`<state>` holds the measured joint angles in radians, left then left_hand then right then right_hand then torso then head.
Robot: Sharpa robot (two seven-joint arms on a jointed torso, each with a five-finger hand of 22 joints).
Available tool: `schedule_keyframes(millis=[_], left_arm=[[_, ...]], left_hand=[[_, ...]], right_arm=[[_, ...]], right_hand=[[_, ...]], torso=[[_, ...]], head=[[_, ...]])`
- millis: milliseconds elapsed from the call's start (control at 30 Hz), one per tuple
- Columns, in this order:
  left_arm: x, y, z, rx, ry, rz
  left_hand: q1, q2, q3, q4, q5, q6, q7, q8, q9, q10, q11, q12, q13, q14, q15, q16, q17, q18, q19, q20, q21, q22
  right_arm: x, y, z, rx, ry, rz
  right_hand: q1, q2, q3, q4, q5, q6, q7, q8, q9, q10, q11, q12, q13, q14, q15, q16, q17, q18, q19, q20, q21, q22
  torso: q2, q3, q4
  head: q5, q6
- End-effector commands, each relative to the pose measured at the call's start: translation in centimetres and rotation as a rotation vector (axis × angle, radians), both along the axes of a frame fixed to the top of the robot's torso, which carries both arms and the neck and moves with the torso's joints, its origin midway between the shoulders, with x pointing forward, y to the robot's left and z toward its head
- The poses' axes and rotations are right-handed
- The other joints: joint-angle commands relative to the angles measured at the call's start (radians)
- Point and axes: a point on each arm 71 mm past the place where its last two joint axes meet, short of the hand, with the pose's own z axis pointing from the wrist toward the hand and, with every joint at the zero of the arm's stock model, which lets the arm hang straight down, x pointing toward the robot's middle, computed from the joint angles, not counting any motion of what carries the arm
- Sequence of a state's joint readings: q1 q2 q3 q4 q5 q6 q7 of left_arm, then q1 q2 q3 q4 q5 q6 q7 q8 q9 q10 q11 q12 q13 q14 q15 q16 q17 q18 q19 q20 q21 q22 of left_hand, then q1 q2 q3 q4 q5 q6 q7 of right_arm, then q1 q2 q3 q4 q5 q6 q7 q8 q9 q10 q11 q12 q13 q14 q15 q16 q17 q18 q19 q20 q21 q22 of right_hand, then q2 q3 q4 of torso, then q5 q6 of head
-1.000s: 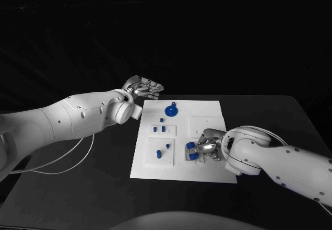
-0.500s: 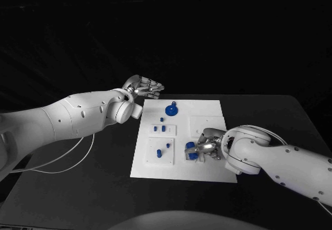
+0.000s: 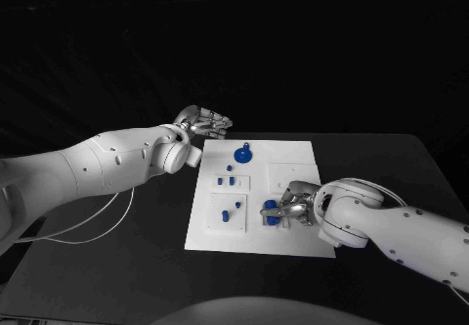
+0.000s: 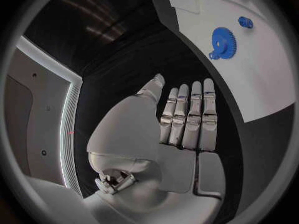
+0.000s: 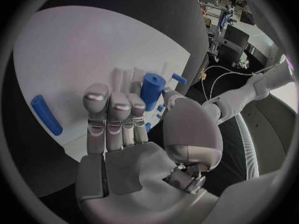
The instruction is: Assemble the parts on the task board
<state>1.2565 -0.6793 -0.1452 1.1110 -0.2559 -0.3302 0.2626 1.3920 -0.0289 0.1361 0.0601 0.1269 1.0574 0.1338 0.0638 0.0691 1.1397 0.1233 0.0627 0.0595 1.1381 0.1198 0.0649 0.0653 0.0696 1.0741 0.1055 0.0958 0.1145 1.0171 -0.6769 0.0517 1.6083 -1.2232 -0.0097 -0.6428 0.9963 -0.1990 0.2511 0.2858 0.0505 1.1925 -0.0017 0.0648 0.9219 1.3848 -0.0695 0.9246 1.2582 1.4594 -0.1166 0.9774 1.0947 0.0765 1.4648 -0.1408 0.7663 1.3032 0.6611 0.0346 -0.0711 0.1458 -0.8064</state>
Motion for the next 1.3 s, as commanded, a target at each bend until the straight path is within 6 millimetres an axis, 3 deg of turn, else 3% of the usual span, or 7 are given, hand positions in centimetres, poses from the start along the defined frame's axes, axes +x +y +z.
schedule_keyframes(millis=[33, 400, 833, 1100, 1300], left_arm=[[-0.1, -0.2, 0.0, -0.011, 0.005, -0.013], [-0.1, -0.1, -0.1, -0.009, 0.007, -0.010], [0.0, -0.1, -0.1, -0.007, 0.008, -0.007], [-0.1, 0.1, -0.1, -0.006, 0.006, -0.003], [0.0, 0.2, 0.0, -0.004, 0.004, 0.002]], left_hand=[[-0.007, 0.005, -0.004, 0.004, -0.004, -0.008, 0.000, 0.000, 0.001, -0.003, 0.001, -0.003, 0.000, -0.002, 0.005, -0.003, 0.002, 0.010, 0.006, 0.004, -0.006, -0.001], [-0.007, 0.005, -0.004, 0.004, -0.004, -0.008, 0.000, 0.000, 0.001, -0.003, 0.001, -0.003, 0.000, -0.002, 0.005, -0.003, 0.002, 0.010, 0.006, 0.004, -0.006, -0.001], [-0.007, 0.005, -0.004, 0.004, -0.004, -0.008, 0.000, 0.000, 0.001, -0.003, 0.001, -0.003, 0.000, -0.002, 0.005, -0.003, 0.002, 0.010, 0.006, 0.004, -0.006, -0.001], [-0.007, 0.005, -0.004, 0.004, -0.004, -0.008, 0.000, 0.000, 0.001, -0.003, 0.001, -0.003, 0.000, -0.002, 0.005, -0.003, 0.002, 0.010, 0.006, 0.004, -0.006, -0.001], [-0.007, 0.005, -0.004, 0.004, -0.004, -0.008, 0.000, 0.000, 0.001, -0.003, 0.001, -0.003, 0.000, -0.002, 0.005, -0.003, 0.002, 0.010, 0.006, 0.004, -0.006, -0.001]], right_arm=[[0.0, 0.0, 0.0, 0.007, -0.019, -0.012], [-0.3, 0.0, 0.1, 0.024, -0.027, -0.019], [-0.6, -0.4, 0.2, 0.036, -0.037, -0.026], [-0.5, -1.5, 0.7, 0.069, -0.051, -0.040], [0.2, -3.2, 2.4, 0.087, -0.077, -0.072]], right_hand=[[0.000, -0.010, -0.007, 0.003, -0.002, -0.005, 0.004, 0.000, 0.000, -0.002, 0.003, -0.004, 0.001, -0.001, -0.003, -0.006, 0.002, -0.005, 0.056, -0.002, -0.001, -0.001], [-0.008, -0.009, -0.025, 0.005, -0.001, -0.003, 0.003, 0.000, -0.005, 0.000, 0.003, -0.006, 0.003, 0.000, -0.003, -0.007, 0.005, -0.004, 0.056, -0.002, 0.002, 0.000], [-0.005, -0.007, -0.017, 0.004, -0.001, 0.000, 0.003, 0.001, -0.006, 0.002, 0.002, -0.008, 0.003, 0.001, -0.003, -0.009, 0.006, -0.004, 0.056, -0.002, 0.003, -0.001], [0.016, -0.009, -0.005, 0.001, -0.002, 0.004, 0.002, 0.001, -0.003, 0.005, 0.002, -0.005, 0.005, 0.002, -0.004, -0.010, 0.007, -0.004, 0.057, -0.003, 0.005, -0.002], [0.038, -0.010, 0.032, -0.007, 0.001, 0.013, -0.001, 0.002, 0.014, 0.014, -0.001, 0.004, 0.009, 0.004, -0.005, -0.002, 0.012, -0.003, 0.058, -0.004, 0.021, 0.002]], torso=[[0.000, 0.0004, -0.0006], [0.000, 0.0019, -0.0008], [0.001, 0.0009, -0.0005], [0.000, 0.0007, -0.0003], [-0.002, 0.0005, -0.0024]], head=[[0.001, -0.001], [0.004, -0.004], [0.001, -0.002], [-0.001, 0.002], [-0.006, 0.006]])
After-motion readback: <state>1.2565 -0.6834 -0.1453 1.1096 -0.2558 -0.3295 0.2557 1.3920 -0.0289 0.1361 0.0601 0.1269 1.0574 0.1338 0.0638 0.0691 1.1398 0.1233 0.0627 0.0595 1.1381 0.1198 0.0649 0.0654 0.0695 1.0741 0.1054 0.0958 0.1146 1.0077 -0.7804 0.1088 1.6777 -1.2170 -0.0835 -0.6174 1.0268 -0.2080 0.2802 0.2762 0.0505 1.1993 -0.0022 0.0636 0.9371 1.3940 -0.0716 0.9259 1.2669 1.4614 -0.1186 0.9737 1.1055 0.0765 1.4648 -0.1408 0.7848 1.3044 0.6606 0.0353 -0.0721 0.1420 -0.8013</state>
